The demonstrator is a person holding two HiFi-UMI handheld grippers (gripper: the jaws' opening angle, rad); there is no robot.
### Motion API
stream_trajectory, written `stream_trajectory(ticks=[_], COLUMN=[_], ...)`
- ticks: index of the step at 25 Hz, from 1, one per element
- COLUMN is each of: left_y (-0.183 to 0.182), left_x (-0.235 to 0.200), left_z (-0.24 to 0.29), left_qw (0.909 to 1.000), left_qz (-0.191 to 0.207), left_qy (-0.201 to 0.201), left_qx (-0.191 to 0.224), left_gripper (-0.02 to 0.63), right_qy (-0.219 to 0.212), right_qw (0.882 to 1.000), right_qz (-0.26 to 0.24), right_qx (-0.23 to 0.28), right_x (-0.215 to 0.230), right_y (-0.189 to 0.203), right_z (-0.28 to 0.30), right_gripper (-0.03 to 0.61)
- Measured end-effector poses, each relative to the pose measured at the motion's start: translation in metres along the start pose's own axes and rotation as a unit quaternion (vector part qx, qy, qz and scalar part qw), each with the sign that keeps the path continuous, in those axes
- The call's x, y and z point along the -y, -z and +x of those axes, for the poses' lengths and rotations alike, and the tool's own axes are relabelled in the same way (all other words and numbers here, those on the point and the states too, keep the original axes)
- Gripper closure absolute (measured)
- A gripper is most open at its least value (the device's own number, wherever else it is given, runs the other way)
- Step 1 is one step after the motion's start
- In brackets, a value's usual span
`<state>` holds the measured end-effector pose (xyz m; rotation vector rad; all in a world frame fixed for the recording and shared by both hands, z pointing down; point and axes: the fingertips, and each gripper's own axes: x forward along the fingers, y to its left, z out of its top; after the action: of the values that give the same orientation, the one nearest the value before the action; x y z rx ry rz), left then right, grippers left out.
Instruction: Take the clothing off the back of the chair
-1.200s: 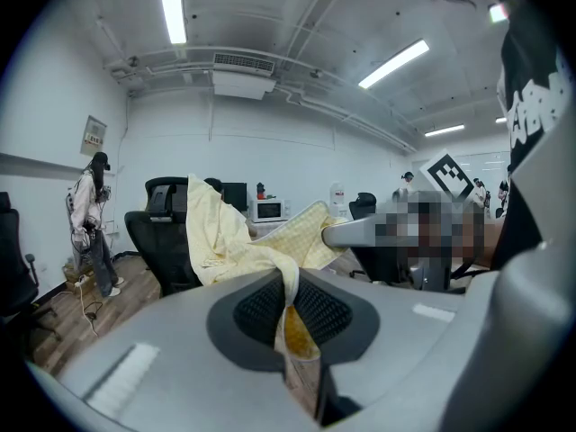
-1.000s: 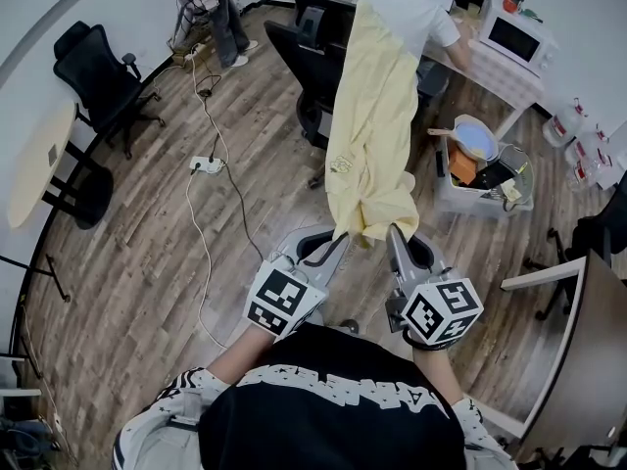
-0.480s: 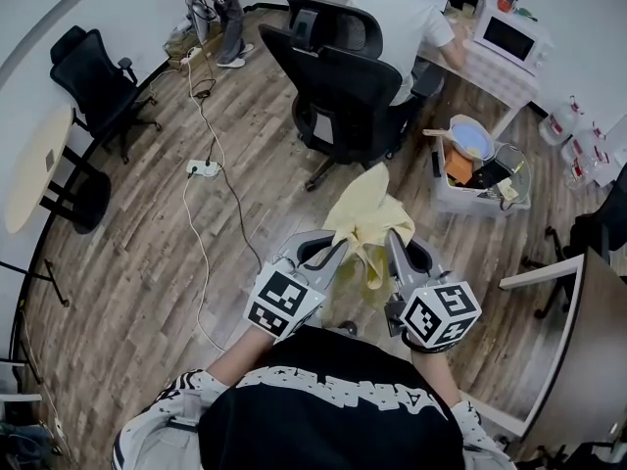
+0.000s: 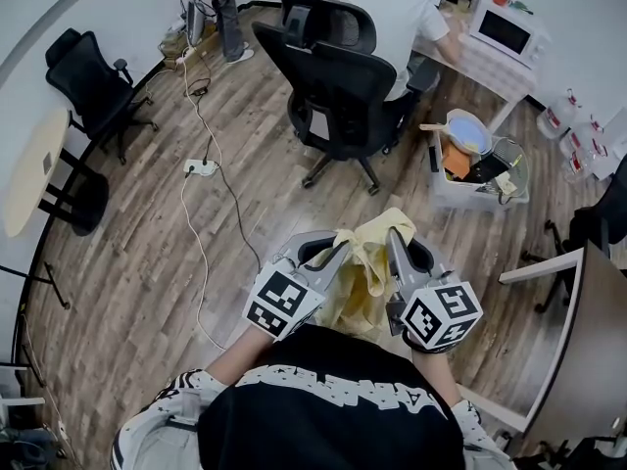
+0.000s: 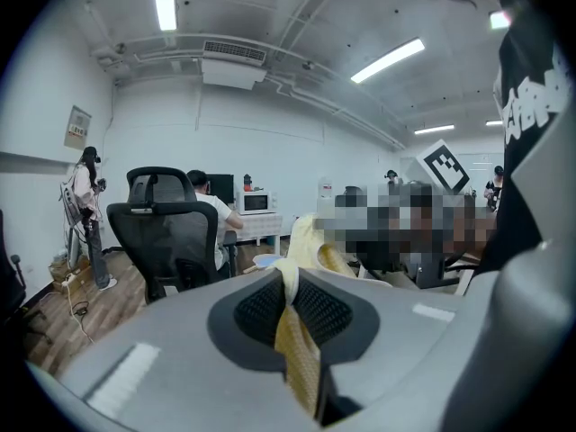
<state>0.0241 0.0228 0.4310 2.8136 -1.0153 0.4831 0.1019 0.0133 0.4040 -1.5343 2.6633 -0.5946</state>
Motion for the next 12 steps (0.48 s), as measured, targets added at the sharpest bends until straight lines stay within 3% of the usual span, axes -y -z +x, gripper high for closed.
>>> stream_trajectory(ticks=[12], left_y=[0.0031], left_x=[-0.0051], left_z=[-0.0028], left_qw=[0.9999], left_qz=[0.002], left_qy=[-0.013], left_qx=[-0.006], left_gripper=[0.589], right_qy=[-0.006], right_qw=[1.000], right_qz=[-0.003], right_qx=[0.003], right_x=[-0.0021], right_y=[0.0007], right_z=[0.0009], right_gripper=[0.560])
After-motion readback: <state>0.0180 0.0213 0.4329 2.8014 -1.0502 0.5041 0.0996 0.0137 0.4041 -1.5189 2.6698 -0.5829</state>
